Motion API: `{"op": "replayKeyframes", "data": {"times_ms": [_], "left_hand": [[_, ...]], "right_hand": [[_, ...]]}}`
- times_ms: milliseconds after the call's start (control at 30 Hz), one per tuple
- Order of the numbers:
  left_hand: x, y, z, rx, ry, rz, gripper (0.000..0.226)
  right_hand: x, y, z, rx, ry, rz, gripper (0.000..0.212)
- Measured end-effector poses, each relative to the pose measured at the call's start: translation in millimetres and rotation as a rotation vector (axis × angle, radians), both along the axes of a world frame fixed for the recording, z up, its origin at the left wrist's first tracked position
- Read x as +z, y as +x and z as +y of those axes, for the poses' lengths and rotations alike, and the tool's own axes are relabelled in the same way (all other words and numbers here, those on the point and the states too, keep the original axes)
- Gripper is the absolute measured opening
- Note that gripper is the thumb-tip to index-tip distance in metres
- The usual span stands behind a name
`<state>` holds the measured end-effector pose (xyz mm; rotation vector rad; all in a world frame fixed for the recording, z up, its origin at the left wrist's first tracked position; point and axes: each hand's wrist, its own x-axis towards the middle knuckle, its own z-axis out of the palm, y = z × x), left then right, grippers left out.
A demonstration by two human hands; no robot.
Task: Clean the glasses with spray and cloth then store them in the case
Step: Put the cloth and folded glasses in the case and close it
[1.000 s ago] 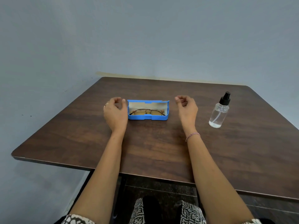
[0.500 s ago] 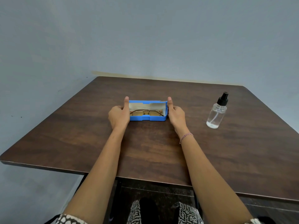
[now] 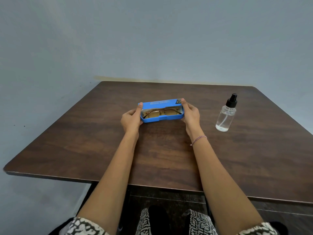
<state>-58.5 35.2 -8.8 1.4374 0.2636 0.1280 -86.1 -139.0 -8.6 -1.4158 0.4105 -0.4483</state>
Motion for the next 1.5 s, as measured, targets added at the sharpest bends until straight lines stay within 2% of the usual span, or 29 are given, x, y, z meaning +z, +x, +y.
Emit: {"op": "replayKeyframes", "data": {"times_ms": [100,167,300,433,600,667,767,867,1067,1300,1500], "left_hand": [[5.3,0.5,-13.0,-0.061,-0.102,0.029,0.021],[4.7,1.7,-18.0,-0.094,-0.178,0.045,0.023],[-1.1,3.7,-19.5,-0.114,-0.247,0.022,0.042],[-0.7,8.6,-13.8,-0.178,-0.295,0.006,0.045],[-0.6,9.2,-14.7,-0.295,-0.29,0.018,0.043],[0.3,9.6,-14.7,-0.312,-0.28,0.022,0.037],[0.0,9.6,-12.0,-0.319,-0.276,0.019,0.027],[-0.2,8.2,-10.9,-0.319,-0.275,-0.008,0.033],[-0.4,7.6,-12.1,-0.326,-0.24,-0.03,0.05],[-0.5,8.9,-12.1,-0.341,-0.24,-0.028,0.054],[1.2,7.9,-11.8,-0.345,-0.256,-0.029,0.053]], "right_hand": [[1.5,-1.9,-7.5,-0.038,0.042,-0.022,0.018],[-0.7,-1.6,-11.2,-0.049,0.08,0.0,0.019],[-2.1,-0.6,-14.8,-0.018,0.142,0.013,0.022],[-0.8,1.1,-17.4,0.043,0.21,0.046,0.026],[-2.9,-0.7,-21.7,0.046,0.179,0.053,0.036],[-4.2,-1.6,-23.0,0.057,0.153,0.041,0.047],[-4.9,-1.2,-24.0,0.096,0.169,0.039,0.052],[-4.1,-1.4,-25.7,0.145,0.202,0.065,0.051],[-1.8,-3.3,-27.2,0.204,0.24,0.081,0.032],[0.0,-1.4,-27.8,0.185,0.221,0.114,0.043],[2.2,-2.5,-27.5,0.176,0.215,0.124,0.04]]}}
